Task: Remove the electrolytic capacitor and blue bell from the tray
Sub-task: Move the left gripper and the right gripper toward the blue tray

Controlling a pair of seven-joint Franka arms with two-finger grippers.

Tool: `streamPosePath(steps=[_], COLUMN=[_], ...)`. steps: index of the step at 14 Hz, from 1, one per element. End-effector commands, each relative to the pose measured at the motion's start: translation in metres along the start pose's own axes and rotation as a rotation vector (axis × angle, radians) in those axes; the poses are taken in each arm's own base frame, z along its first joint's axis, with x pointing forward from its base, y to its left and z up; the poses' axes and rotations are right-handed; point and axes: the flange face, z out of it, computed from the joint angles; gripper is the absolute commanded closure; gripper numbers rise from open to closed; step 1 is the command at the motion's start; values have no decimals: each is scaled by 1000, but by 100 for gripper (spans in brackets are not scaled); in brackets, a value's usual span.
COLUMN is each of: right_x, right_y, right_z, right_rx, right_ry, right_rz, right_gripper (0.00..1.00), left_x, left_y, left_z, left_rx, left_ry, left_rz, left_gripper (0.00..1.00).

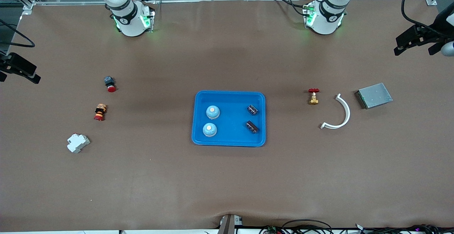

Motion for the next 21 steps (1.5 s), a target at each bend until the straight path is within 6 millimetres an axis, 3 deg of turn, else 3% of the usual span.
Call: streamPosePath(steps=[1, 6, 9, 15, 21], right_x=[0, 0, 0, 1, 0], right_y=[7, 8, 7, 7, 7], right_z=[-2, -3, -3, -3, 11], right_rx=[32, 31, 29, 22, 32], right_ry=[11, 11, 11, 19, -11], right_rz=[5, 5, 3, 2, 25], right_gripper=[0, 0, 0, 0, 0], left_x=[-2, 12, 22, 45, 54], left_y=[2, 3, 15, 82, 182], left_z=[-4, 14, 49, 159, 259], left_rx=[-15, -29, -77, -86, -127], left_ry=[4, -31, -95, -88, -95], left_rz=[4, 3, -100, -198, -470], left_gripper=[0, 0, 0, 0, 0])
